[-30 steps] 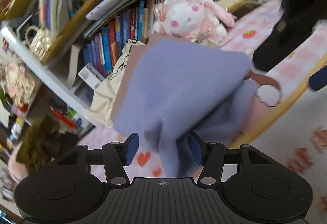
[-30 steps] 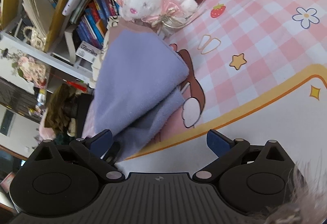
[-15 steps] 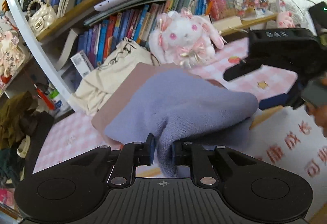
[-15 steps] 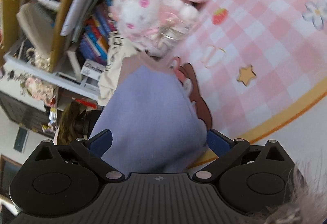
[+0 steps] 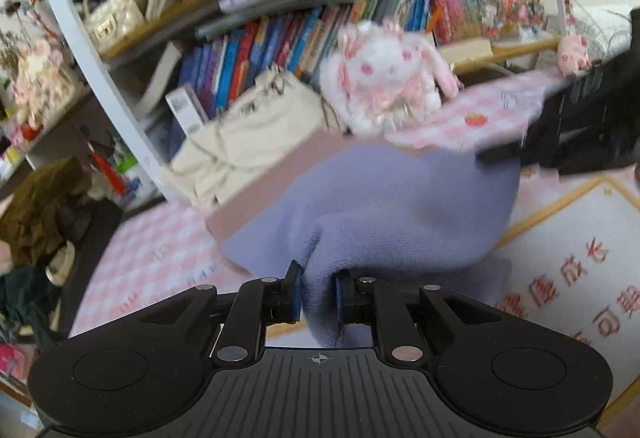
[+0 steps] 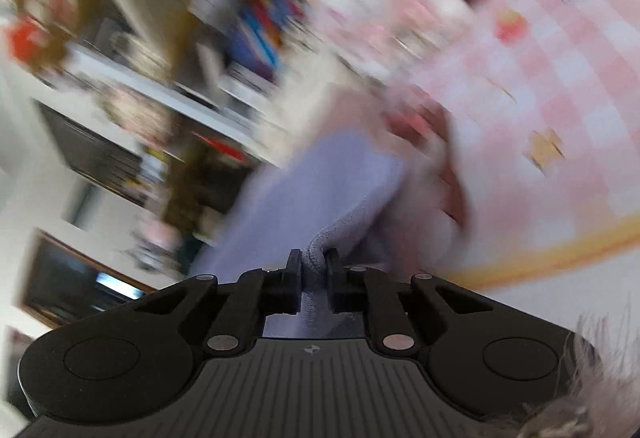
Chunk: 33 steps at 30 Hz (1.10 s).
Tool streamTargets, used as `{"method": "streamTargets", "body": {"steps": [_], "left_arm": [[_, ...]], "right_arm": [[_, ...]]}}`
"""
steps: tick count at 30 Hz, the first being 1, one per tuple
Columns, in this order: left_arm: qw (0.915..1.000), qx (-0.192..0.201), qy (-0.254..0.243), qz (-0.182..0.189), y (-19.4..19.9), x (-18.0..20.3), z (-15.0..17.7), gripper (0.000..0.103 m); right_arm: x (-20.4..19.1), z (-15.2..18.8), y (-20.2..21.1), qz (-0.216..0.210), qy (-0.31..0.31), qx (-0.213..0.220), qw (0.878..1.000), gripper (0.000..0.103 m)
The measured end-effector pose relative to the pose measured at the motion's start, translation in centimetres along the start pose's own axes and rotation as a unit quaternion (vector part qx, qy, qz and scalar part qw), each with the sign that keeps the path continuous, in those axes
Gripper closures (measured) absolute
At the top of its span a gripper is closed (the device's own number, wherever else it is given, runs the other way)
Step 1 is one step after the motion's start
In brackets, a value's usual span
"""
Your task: Fold clothes
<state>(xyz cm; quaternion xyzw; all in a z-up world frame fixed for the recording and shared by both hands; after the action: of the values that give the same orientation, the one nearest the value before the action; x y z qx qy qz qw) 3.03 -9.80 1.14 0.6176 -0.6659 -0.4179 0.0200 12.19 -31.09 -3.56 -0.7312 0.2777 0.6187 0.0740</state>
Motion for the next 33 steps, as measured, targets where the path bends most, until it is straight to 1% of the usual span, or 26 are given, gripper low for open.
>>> {"method": "streamTargets", "body": {"steps": [1, 3, 5, 6, 8, 10, 11, 12, 13, 14, 15, 16, 17, 18, 20, 22, 23, 25, 26, 27, 29, 30, 33], "left_arm": [[0.9998, 0.021, 0.005, 0.003, 0.9, -0.3, -1.0, 0.089], [0.9974, 0.068, 0.017, 0.013, 2.7, -1.1, -3.1, 0.089], [0.9907, 0.127, 0.035, 0.033, 5.0, -2.0, -5.4, 0.090], [0.9851, 0.160, 0.045, 0.047, 6.3, -2.6, -6.6, 0.090], [0.9696, 0.224, 0.064, 0.074, 9.0, -3.6, -9.0, 0.090], [0.9455, 0.294, 0.086, 0.109, 11.7, -5.0, -10.5, 0.090], [0.9320, 0.326, 0.096, 0.126, 12.9, -5.7, -11.1, 0.090], [0.9249, 0.340, 0.104, 0.135, 13.5, -6.3, -11.3, 0.090], [0.9178, 0.354, 0.111, 0.143, 14.0, -6.9, -11.4, 0.089], [0.9172, 0.350, 0.119, 0.147, 13.7, -7.4, -11.1, 0.088], [0.9211, 0.335, 0.128, 0.151, 12.8, -7.8, -10.5, 0.088], [0.9286, 0.309, 0.136, 0.153, 11.5, -7.9, -9.6, 0.088], [0.9381, 0.271, 0.148, 0.158, 9.6, -7.9, -8.3, 0.088], [0.9440, 0.238, 0.157, 0.166, 7.8, -7.8, -6.9, 0.087], [0.9586, 0.165, 0.164, 0.165, 3.7, -6.9, -3.3, 0.087], [0.9678, 0.091, 0.169, 0.163, -0.1, -6.1, 0.4, 0.088], [0.9705, 0.054, 0.171, 0.162, -2.0, -5.7, 2.2, 0.089], [0.9792, 0.009, 0.149, 0.138, -4.6, -5.5, 5.1, 0.089], [0.9804, -0.006, 0.145, 0.133, -5.6, -5.7, 6.1, 0.089], [0.9790, -0.011, 0.152, 0.136, -6.3, -6.3, 6.6, 0.089], [0.9759, -0.022, 0.165, 0.141, -7.6, -7.4, 7.7, 0.088], [0.9750, -0.025, 0.169, 0.142, -8.1, -8.0, 7.9, 0.088], [0.9759, -0.032, 0.169, 0.135, -8.8, -9.1, 8.0, 0.085]], "right_arm": [[-1.3, -1.0, 1.1, -0.041, -0.008, 0.020, 0.999, 0.092], [-4.1, -3.0, 3.3, -0.110, -0.017, 0.060, 0.992, 0.092], [-7.5, -5.3, 5.4, -0.168, -0.009, 0.098, 0.981, 0.092], [-9.2, -6.3, 6.2, -0.193, -0.001, 0.114, 0.975, 0.092], [-13.4, -8.3, 8.0, -0.257, 0.016, 0.146, 0.955, 0.092], [-18.0, -9.6, 9.5, -0.323, 0.049, 0.165, 0.931, 0.092], [-20.1, -9.9, 9.8, -0.347, 0.067, 0.168, 0.920, 0.092], [-22.0, -10.1, 9.9, -0.364, 0.086, 0.167, 0.912, 0.092], [-23.4, -10.1, 9.5, -0.368, 0.105, 0.163, 0.909, 0.092], [-24.6, -10.1, 8.8, -0.361, 0.124, 0.159, 0.910, 0.092], [-25.1, -10.0, 7.6, -0.343, 0.137, 0.151, 0.917, 0.092], [-25.1, -9.7, 6.0, -0.316, 0.145, 0.141, 0.927, 0.092], [-24.7, -9.5, 4.2, -0.286, 0.148, 0.129, 0.938, 0.092], [-23.6, -9.1, 2.3, -0.254, 0.145, 0.115, 0.949, 0.092], [-20.2, -8.2, -2.2, -0.180, 0.123, 0.081, 0.973, 0.092], [-16.2, -6.6, -6.6, -0.107, 0.090, 0.048, 0.989, 0.092], [-14.6, -5.9, -8.3, -0.078, 0.077, 0.038, 0.993, 0.092], [-12.1, -4.5, -11.1, -0.035, 0.058, 0.025, 0.997, 0.092], [-10.9, -3.9, -12.5, -0.013, 0.049, 0.019, 0.999, 0.092], [-9.7, -3.2, -13.8, 0.009, 0.039, 0.013, 0.999, 0.092], [-9.2, -2.9, -16.3, 0.035, 0.038, 0.010, 0.999, 0.092], [-9.5, -2.9, -17.3, 0.041, 0.047, 0.009, 0.998, 0.092], [-11.0, -2.7, -19.7, 0.051, 0.084, 0.001, 0.995, 0.092]]}}
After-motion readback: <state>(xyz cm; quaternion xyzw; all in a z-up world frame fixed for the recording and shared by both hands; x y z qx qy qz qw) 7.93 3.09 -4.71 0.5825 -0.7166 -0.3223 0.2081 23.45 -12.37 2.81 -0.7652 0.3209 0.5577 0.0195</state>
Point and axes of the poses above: each gripper's, at about its wrist camera, not at the fingertips, and y roughly against the way its jaws point, x to its right, z to its underside, the point moved 6 cm from there along -y, roughly the way its jaws point, and after that the axes turned 11 degrees about -y, right-handed, at the moved point
